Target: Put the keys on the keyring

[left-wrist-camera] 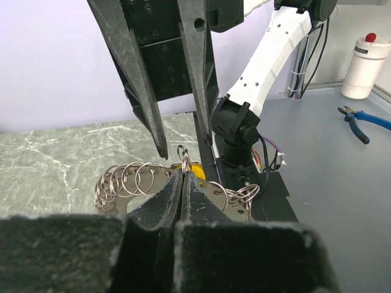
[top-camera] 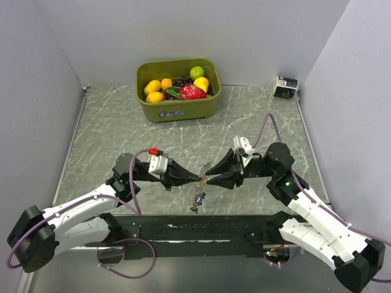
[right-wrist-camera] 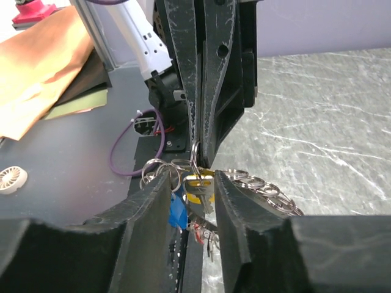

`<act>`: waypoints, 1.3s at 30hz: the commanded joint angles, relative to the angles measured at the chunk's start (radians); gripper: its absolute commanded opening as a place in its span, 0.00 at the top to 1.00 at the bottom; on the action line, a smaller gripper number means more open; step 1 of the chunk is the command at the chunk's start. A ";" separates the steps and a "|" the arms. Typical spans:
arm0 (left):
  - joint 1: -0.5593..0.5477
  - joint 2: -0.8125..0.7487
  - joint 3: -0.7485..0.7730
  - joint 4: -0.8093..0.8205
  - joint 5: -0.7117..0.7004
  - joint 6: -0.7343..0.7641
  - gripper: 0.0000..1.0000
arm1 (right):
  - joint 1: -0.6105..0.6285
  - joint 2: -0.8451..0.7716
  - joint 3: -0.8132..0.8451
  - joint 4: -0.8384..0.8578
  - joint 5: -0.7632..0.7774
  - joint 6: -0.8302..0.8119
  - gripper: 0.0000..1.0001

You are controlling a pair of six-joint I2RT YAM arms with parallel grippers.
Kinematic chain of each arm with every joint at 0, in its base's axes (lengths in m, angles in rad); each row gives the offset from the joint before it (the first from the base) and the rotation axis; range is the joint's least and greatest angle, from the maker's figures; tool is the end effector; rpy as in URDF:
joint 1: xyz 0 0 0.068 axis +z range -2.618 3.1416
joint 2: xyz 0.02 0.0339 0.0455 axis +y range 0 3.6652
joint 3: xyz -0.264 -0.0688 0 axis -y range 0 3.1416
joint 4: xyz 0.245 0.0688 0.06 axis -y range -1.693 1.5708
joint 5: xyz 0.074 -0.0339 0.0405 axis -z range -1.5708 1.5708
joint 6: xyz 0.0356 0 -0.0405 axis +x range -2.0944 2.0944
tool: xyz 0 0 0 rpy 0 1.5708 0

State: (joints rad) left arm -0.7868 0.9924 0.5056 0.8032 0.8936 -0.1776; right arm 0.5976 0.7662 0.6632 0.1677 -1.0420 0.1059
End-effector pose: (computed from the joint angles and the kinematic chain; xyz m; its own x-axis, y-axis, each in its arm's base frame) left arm 0.1299 -0.1696 0.3029 0.0455 -0.2024 -0.9783 0.9903 -0.1196 0.0708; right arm 0.1244 0.1219 0.3370 -0.0521 0.0290 -0.9982 -0.9962 -0.0712 0.0500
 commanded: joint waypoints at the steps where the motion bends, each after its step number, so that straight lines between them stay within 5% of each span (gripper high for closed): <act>1: -0.002 -0.001 0.050 0.077 0.019 0.003 0.99 | -0.004 0.008 0.050 0.044 -0.024 0.006 0.62; 16: -0.002 -0.006 0.063 0.053 0.008 0.026 0.99 | -0.004 0.010 0.058 -0.004 -0.016 -0.028 0.94; 39: 0.000 -0.028 0.059 0.054 -0.010 0.036 0.99 | -0.005 -0.004 0.019 -0.057 0.010 -0.063 1.00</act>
State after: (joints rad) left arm -0.7868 0.9966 0.5129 0.7837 0.8925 -0.1616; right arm 0.5976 0.7856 0.6731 0.1207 -1.0389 0.0593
